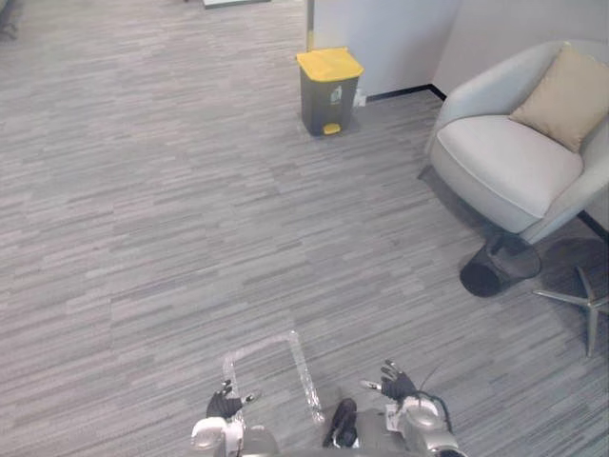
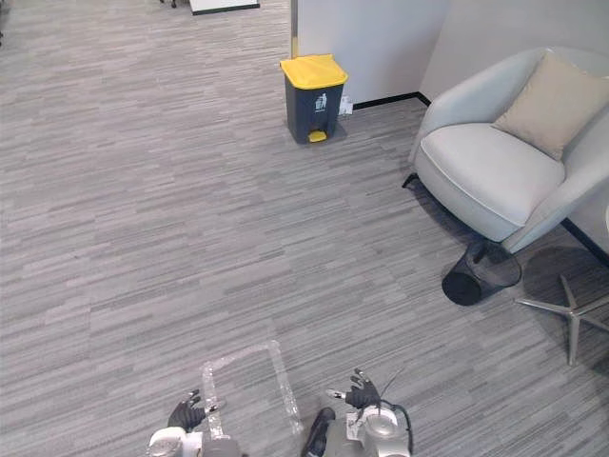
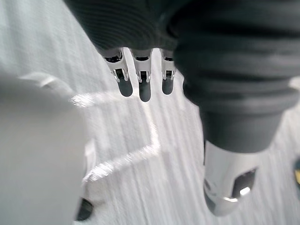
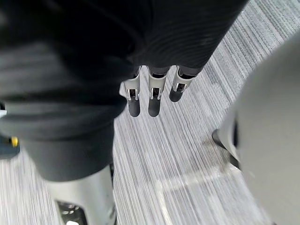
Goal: Organize the slippers on the shoe rack
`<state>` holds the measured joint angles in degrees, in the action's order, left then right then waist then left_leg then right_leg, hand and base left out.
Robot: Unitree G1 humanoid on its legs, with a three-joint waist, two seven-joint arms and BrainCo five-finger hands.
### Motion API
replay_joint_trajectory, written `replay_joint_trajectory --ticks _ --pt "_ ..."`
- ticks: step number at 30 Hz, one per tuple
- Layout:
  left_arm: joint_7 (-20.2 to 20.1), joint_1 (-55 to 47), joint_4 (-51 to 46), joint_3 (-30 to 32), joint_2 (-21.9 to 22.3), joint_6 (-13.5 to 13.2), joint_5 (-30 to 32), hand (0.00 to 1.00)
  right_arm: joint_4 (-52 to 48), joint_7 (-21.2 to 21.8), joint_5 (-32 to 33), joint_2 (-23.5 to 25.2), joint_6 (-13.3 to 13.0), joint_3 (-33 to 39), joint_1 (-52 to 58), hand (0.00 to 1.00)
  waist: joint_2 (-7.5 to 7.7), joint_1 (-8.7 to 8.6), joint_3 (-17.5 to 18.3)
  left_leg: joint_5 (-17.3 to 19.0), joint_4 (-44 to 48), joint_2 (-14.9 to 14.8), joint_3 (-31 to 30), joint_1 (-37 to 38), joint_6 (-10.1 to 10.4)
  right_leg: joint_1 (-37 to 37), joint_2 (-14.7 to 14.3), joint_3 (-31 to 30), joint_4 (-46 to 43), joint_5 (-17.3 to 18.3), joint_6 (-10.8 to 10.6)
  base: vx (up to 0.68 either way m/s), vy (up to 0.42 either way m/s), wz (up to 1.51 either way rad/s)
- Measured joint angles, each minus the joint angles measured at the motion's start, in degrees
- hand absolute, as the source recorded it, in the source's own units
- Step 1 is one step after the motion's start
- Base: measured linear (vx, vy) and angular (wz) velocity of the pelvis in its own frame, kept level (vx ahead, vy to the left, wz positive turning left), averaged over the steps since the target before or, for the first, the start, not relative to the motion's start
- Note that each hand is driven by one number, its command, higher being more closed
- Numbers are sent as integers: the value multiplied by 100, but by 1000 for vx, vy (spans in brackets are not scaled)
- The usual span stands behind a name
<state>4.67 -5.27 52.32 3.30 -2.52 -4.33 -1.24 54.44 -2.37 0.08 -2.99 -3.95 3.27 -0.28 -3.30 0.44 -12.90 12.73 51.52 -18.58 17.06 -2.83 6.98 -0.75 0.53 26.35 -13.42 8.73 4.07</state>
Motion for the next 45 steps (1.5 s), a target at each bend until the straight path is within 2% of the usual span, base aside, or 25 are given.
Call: replay_joint_trajectory --ticks 2,4,5,6,7,8,9,10,11,12,14,16,17,18,19,20,22,23,24,25,26,30,33,37,45 --pt "-7 0 -5 -1 11 -7 -3 0 35 -15 2 -14 11 28 -15 0 7 -5 -6 229 304 -12 -89 -216 -13 89 -106 -387 55 19 14 211 51 -130" --pt "-4 -1 -45 6 -16 -10 -10 0 46 -35 2 -41 23 61 1 0 62 -8 -24 497 -352 221 -222 -330 -10 161 -115 -876 83 -14 -38 241 103 -133" --pt "6 -7 -93 1 0 -18 -7 0 49 -45 2 -71 45 61 15 0 78 5 -28 547 -1184 489 -634 -300 6 197 -113 -1195 78 -34 -62 246 181 -144" --pt "10 -41 -114 4 13 -27 -9 0 53 -49 0 -82 53 50 9 0 68 15 -19 533 -2145 831 -1311 -244 23 189 -115 -1552 63 -44 -118 198 187 -145" --pt "11 -58 -116 7 18 -29 -16 0 63 -50 -2 -83 53 43 9 0 67 22 -19 518 -2451 944 -1587 -210 36 182 -115 -1703 59 -49 -148 194 231 -154" --pt "17 -73 -122 14 42 -32 -16 0 82 -52 -2 -114 54 -32 9 0 44 52 -5 442 -2998 1200 -2318 -123 -13 145 -114 -2040 35 -75 -229 167 275 -175" --pt "17 -85 -116 12 83 -35 -69 0 91 -45 -6 -201 53 -205 12 0 -18 132 38 16 -3258 1328 -2707 -31 30 -3 -140 -2471 -154 -27 -345 163 294 -175" --pt "17 -96 -114 5 120 -35 -97 0 85 -38 -6 -225 50 -218 14 0 -94 141 74 -146 -3259 1362 -2670 23 18 -30 -166 -2566 -191 -13 -407 179 374 -162" --pt "14 -100 -81 -1 53 -23 -122 0 50 -33 -7 -197 47 -236 41 0 60 63 160 -92 -3293 1454 -2280 135 -99 -14 19 -2731 -86 -69 -584 127 251 -86" --pt "13 -106 -76 -2 38 -26 -123 0 51 -32 -8 -182 50 -237 45 0 87 57 174 -82 -3297 1468 -2222 144 -120 -15 44 -2756 -59 -78 -599 152 313 -90" --pt "10 -113 -28 -2 -67 -24 -129 0 57 -22 -11 -121 54 -304 124 0 240 44 261 -117 -3486 1589 -1768 246 -247 -108 190 -3123 85 -194 -787 123 284 -77" --pt "10 -92 14 -9 -100 -25 -129 0 59 -6 -12 -101 59 -363 141 0 335 42 286 -178 -3741 1703 -1454 410 -346 -212 319 -3205 99 -277 -922 79 226 -95" --pt "12 -90 32 -33 -93 -29 -127 0 62 5 -13 -108 60 -364 123 0 286 47 255 -208 -3916 1714 -1044 616 -397 -295 441 -3043 24 -326 -941 29 129 -92" --pt "11 -93 33 -37 -94 -30 -129 0 62 5 -13 -108 59 -365 120 0 255 48 239 -212 -3945 1710 -970 641 -402 -318 481 -2911 -2 -327 -937 18 149 -99" --pt "14 -92 53 -40 -107 -30 -127 0 62 11 -15 -105 57 -372 73 0 268 52 232 -244 -4064 1711 -729 778 -455 -359 727 -2014 -273 -233 -875 7 90 -79" --pt "14 -87 105 -44 -122 -26 -129 0 111 14 -19 -97 52 -376 46 0 248 21 211 -242 -4150 1699 -497 890 -457 -319 1087 -701 -665 -92 -681 1 95 -90" --pt "8 -86 140 -37 -121 -25 -129 0 174 18 -25 -96 46 -375 33 0 265 37 224 -197 -4128 1610 -216 900 -527 -302 1331 325 -1057 157 -456 -2 -7 -76" --pt "8 -81 154 -31 -124 -25 -130 0 219 20 -33 -95 44 -371 31 0 299 40 221 -190 -4115 1574 -91 903 -517 -319 1432 656 -1249 295 -412 45 -150 -89" --pt "1 -5 174 28 -137 -23 -131 0 284 21 -103 -151 23 -340 -24 0 368 53 119 -117 -3992 1523 19 948 -429 -352 1385 828 -1189 343 -371 36 -172 -69" --pt "5 1 184 29 -124 -21 -132 0 287 21 -145 -155 18 -338 -19 0 330 52 110 -106 -3991 1520 7 953 -411 -329 1320 811 -1140 325 -344 21 -174 -67" --pt "0 4 202 22 -77 -4 -136 0 342 16 -213 -258 10 -303 27 0 245 44 135 -107 -4051 1390 34 918 -387 -284 1007 674 -771 224 -268 -24 -93 -39" --pt "-11 12 167 58 -2 5 -181 0 514 10 -157 -275 -1 -266 -2 0 133 156 184 -123 -3921 1088 -12 827 -366 -136 345 302 183 -114 -170 -31 -93 -66" --pt "-6 33 161 55 -26 1 -194 0 510 -9 4 -272 -4 -109 44 0 133 161 181 -129 -3454 996 -181 544 -357 -96 225 246 486 -270 -153 5 -94 -24" --pt "1 60 174 31 30 -3 -245 0 510 -35 -1 -302 3 67 73 0 88 187 186 -171 -3550 1040 -354 601 -286 -107 219 196 521 -324 -154 23 7 -3" --pt "2 54 243 -1 45 5 -237 0 499 -32 -1 -265 1 230 158 0 101 185 228 -167 -3770 1204 -593 831 -283 82 127 -231 1102 -783 -238 16 82 -29"
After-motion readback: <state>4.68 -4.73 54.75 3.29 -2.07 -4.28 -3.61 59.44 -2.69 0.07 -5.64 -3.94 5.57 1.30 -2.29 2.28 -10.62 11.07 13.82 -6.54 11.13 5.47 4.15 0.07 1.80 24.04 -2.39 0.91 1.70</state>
